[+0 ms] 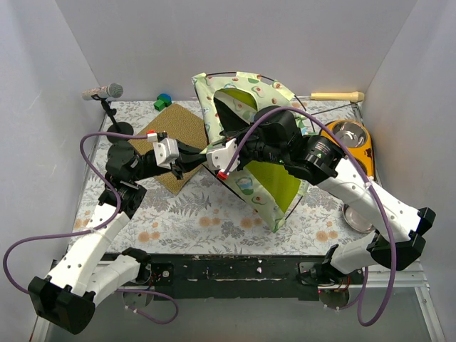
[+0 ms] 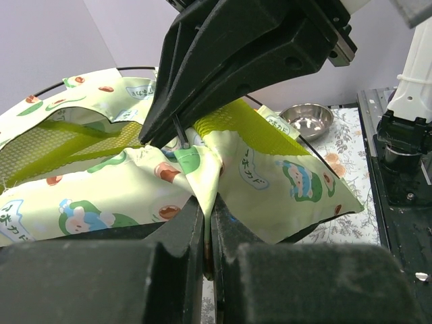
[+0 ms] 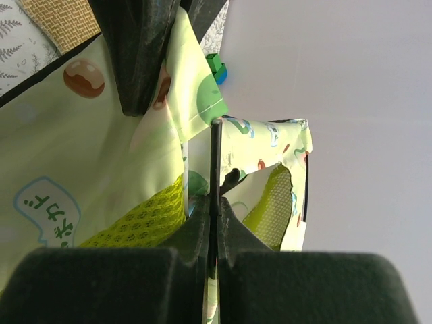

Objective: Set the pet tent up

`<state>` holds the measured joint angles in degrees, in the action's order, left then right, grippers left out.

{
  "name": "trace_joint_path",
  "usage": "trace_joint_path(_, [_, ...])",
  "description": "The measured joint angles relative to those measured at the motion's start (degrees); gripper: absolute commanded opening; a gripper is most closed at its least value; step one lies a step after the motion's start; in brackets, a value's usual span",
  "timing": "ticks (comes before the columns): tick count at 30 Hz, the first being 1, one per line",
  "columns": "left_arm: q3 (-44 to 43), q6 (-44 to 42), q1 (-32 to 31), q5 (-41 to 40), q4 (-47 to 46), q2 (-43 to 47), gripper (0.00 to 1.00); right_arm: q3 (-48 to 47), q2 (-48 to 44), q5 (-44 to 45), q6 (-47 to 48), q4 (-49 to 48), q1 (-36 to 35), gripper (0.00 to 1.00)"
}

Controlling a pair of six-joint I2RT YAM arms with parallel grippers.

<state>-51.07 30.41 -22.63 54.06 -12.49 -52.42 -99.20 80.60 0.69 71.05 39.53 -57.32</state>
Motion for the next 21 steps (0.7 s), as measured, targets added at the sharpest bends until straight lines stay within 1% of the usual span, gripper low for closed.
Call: trace_joint_path(21, [0.0, 0.0, 0.0, 0.0, 0.1, -0.3, 0.00, 0.5, 0.0, 1.0, -0.1, -0.2, 0.0, 0.01])
